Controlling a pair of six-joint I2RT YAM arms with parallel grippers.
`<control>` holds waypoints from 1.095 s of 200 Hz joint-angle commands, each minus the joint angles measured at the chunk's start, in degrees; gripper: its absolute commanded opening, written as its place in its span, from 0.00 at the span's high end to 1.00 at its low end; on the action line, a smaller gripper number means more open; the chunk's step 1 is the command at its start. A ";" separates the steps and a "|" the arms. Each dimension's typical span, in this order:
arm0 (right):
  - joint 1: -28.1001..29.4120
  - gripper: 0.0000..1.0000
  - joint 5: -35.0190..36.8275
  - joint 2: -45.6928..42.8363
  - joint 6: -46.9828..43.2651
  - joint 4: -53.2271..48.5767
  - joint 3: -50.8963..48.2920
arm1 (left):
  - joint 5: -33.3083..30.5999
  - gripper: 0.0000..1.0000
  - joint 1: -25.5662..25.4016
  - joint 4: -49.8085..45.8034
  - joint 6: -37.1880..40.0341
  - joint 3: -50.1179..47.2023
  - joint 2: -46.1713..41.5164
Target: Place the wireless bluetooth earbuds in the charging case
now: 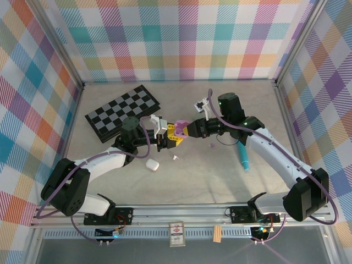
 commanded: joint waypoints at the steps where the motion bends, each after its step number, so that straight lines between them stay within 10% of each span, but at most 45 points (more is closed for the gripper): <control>1: 0.36 0.66 2.22 0.05 -2.05 -2.20 1.97 | 1.98 0.69 -0.63 2.80 -0.13 1.16 -1.90; 106: 0.35 0.46 8.00 -7.25 -5.95 -2.93 1.61 | 1.77 0.69 -0.54 3.05 -0.04 0.39 -2.56; 219: -9.16 0.44 25.99 -19.92 1.42 2.72 -19.60 | 4.01 0.69 -0.10 7.42 1.72 -2.79 -4.83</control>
